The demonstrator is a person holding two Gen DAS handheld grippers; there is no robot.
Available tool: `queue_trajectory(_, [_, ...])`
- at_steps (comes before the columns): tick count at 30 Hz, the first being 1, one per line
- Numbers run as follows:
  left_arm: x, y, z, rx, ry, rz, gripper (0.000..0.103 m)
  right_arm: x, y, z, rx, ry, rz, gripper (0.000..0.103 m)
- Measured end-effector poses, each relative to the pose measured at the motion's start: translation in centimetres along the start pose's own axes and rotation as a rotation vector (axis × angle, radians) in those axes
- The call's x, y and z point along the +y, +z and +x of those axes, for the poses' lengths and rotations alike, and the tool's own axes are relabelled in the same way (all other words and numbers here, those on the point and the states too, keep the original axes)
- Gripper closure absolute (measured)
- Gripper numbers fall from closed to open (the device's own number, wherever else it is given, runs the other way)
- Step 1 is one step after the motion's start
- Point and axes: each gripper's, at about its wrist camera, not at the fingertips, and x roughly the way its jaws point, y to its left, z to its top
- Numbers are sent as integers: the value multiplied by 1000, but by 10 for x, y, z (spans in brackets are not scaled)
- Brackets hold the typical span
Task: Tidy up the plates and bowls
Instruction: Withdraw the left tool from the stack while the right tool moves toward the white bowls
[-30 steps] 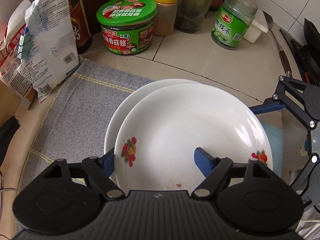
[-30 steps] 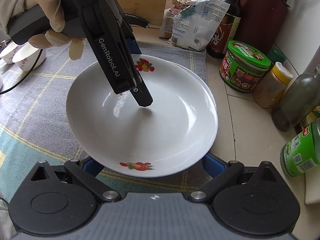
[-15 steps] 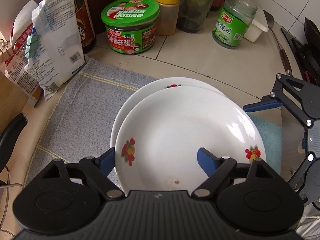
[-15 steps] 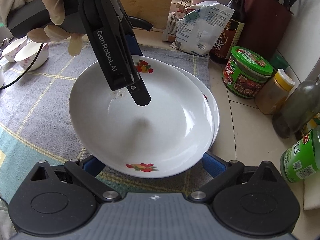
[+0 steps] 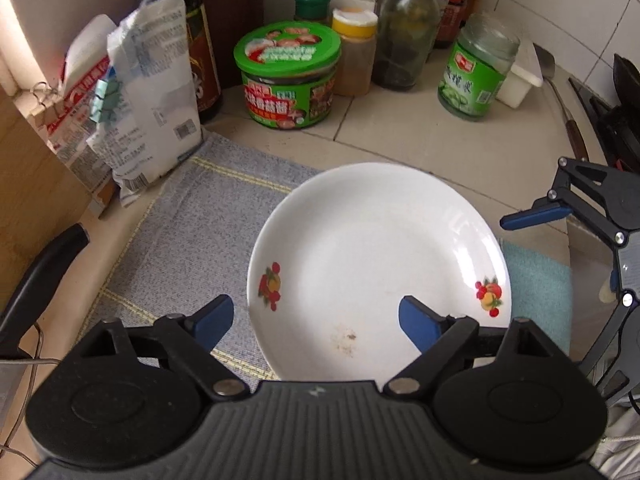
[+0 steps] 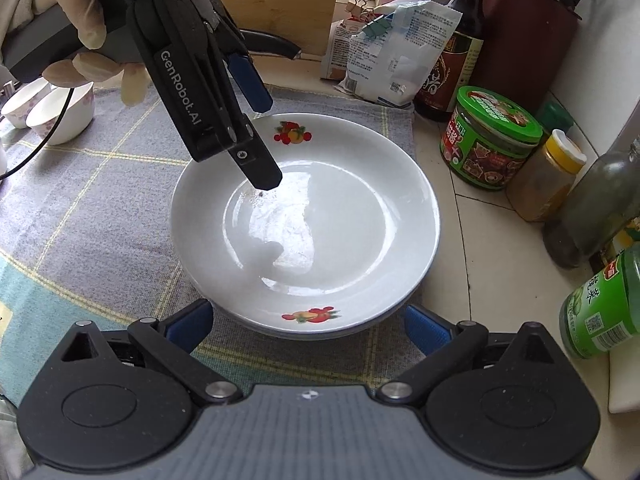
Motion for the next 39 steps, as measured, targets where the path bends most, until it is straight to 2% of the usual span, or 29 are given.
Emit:
queue_trajectory(5, [-12,-13,-26,-133,72,16,8,-8,-2,-7,-35,-11,66,0])
queue_trajectory(9, [-27,-27,-41,-194,151,24,8,-9,-3,-9,-59,-33,103,0])
queue_trajectory(14, [-43,-48,-57,-259,212,-57,4,-8,-3,-11,-90,-63,156,0])
queue_trajectory(21, [-64,-69,-68,-303,289,-169,4,-6,6,-10,-100,-58,231,0])
queue_trajectory(23, [-68,-75,-71,-313,335,-206,4,-4,8,-11,-109,-62,222,0])
queue_trajectory(30, [-75,-102,-81,-324,408,-342,4,4,11,-8,-123,-35,178,0])
queue_trajectory(35, [-69,-136,-97,-351,443,-460,4,22,18,-2,-126,-5,140,0])
queue_trajectory(39, [-62,-165,-108,-349,473,-498,4,44,28,0,-139,9,116,0])
